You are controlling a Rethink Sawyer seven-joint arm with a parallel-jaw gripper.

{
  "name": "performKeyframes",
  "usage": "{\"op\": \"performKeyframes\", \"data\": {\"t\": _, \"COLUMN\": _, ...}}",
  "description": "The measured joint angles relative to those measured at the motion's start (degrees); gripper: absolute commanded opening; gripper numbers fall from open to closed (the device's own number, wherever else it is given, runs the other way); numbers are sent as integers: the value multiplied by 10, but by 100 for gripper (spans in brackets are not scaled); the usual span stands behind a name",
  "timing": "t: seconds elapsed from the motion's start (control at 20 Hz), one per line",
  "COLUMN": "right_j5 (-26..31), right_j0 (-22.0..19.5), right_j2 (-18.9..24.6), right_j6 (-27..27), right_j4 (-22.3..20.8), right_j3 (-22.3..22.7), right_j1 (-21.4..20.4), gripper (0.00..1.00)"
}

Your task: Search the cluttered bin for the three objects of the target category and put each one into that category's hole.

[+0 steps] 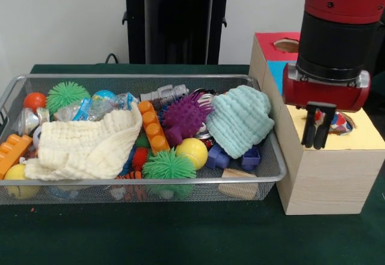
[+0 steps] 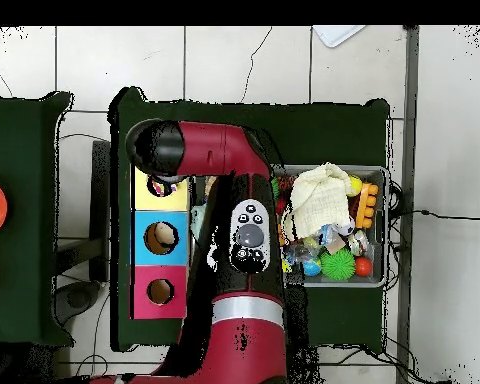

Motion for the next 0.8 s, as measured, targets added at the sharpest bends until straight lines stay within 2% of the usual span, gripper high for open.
{"op": "performKeyframes", "data": {"t": 0.5, "right_j5": 42, "right_j0": 38, "right_j2": 0, "right_j6": 0, "right_j4": 28, "right_j3": 11, "right_j1": -35, "gripper": 0}}
{"op": "performKeyframes", "data": {"t": 0.8, "right_j5": 45, "right_j0": 50, "right_j2": 0, "right_j6": 0, "right_j4": 33, "right_j3": 21, "right_j1": -52, "gripper": 0}}
